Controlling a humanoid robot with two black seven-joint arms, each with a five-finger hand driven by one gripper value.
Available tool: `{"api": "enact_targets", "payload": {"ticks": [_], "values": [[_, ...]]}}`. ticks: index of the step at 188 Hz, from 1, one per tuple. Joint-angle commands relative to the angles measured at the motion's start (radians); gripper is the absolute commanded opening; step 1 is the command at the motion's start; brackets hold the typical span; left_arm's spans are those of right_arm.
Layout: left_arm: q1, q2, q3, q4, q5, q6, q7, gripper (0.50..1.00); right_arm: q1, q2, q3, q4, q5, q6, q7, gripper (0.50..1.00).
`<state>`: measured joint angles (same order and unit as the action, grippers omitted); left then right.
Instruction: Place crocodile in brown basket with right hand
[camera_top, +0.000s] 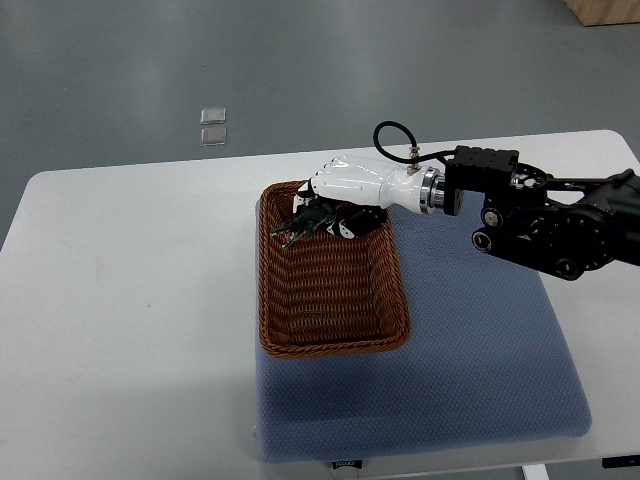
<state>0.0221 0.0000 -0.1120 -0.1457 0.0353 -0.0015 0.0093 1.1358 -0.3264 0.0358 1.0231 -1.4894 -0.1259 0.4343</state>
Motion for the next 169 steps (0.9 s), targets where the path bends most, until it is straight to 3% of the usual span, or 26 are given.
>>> {"api": "enact_targets", "payload": {"ticks": [1, 7, 20, 26, 47, 142, 169], "values": [[0.001, 0.000, 0.000, 0.000, 0.000, 0.000, 0.000, 1.000, 0.001, 0.000, 0.001, 0.000, 0.005, -0.001, 0.000, 0.500], [0.001, 0.000, 0.000, 0.000, 0.000, 0.000, 0.000, 1.000, -0.001, 0.000, 0.001, 0.000, 0.008, -0.003, 0.000, 0.551], [0.001, 0.000, 0.000, 0.000, 0.000, 0.000, 0.000, 1.000, -0.001, 0.003, 0.001, 0.000, 0.008, -0.003, 0.001, 0.584], [-0.001, 0.000, 0.000, 0.000, 0.000, 0.000, 0.000, 1.000, -0.001, 0.004, 0.001, 0.000, 0.008, -0.003, 0.001, 0.627], [0.001, 0.000, 0.000, 0.000, 0.000, 0.000, 0.000, 1.000, -0.001, 0.006, 0.001, 0.000, 0.008, -0.008, 0.009, 0.921], [-0.001, 0.000, 0.000, 0.000, 0.000, 0.000, 0.000, 1.000, 0.001, -0.030, 0.004, 0.000, 0.041, 0.000, 0.003, 0.934], [-0.001, 0.000, 0.000, 0.000, 0.000, 0.000, -0.002, 1.000, -0.001, -0.076, 0.022, 0.000, 0.196, 0.060, -0.019, 0.934]]}}
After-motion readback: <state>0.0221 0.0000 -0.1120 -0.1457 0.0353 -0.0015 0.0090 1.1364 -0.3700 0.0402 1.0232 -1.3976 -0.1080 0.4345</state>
